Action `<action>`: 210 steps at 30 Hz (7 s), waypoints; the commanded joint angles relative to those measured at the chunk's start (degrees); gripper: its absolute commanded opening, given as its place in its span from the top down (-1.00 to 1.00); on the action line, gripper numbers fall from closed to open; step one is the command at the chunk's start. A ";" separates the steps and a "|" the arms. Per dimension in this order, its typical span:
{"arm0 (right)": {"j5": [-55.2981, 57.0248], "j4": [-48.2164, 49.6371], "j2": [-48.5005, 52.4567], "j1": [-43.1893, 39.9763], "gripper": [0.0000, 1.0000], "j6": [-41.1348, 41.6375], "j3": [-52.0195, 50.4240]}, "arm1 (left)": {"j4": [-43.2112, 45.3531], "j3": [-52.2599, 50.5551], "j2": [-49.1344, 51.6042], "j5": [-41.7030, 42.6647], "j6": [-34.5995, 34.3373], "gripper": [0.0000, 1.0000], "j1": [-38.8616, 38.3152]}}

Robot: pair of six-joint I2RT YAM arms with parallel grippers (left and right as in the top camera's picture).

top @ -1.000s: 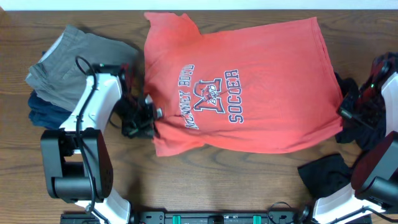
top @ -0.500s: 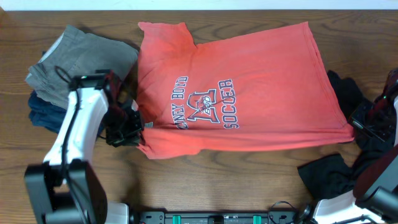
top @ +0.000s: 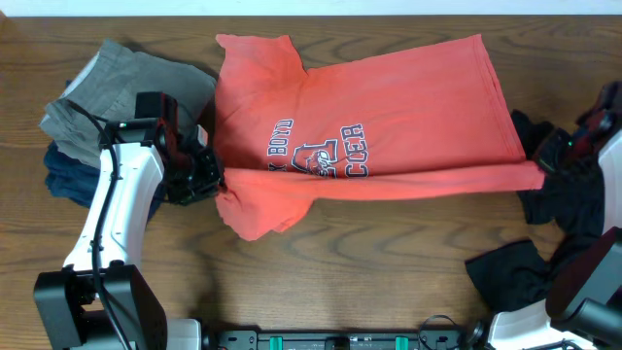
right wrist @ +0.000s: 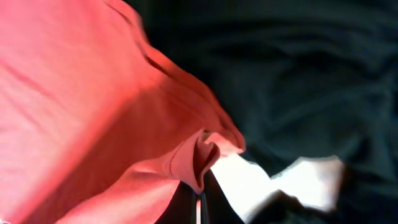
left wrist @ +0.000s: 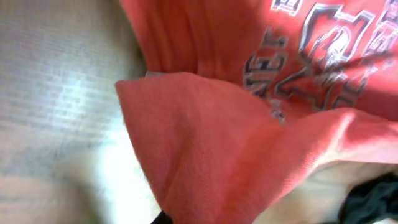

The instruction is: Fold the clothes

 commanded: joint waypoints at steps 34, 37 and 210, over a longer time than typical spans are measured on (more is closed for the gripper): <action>-4.55 19.39 13.42 3.37 0.97 -0.39 -0.59 | 20.35 0.02 11.52 0.15 -9.16 0.88 0.39; -4.55 20.98 15.06 3.78 0.97 -0.39 -0.59 | 22.14 0.02 12.55 0.13 -9.16 0.88 0.39; -9.81 35.12 17.77 2.32 0.79 7.10 -0.98 | 20.41 0.02 12.57 2.73 -10.43 0.67 0.39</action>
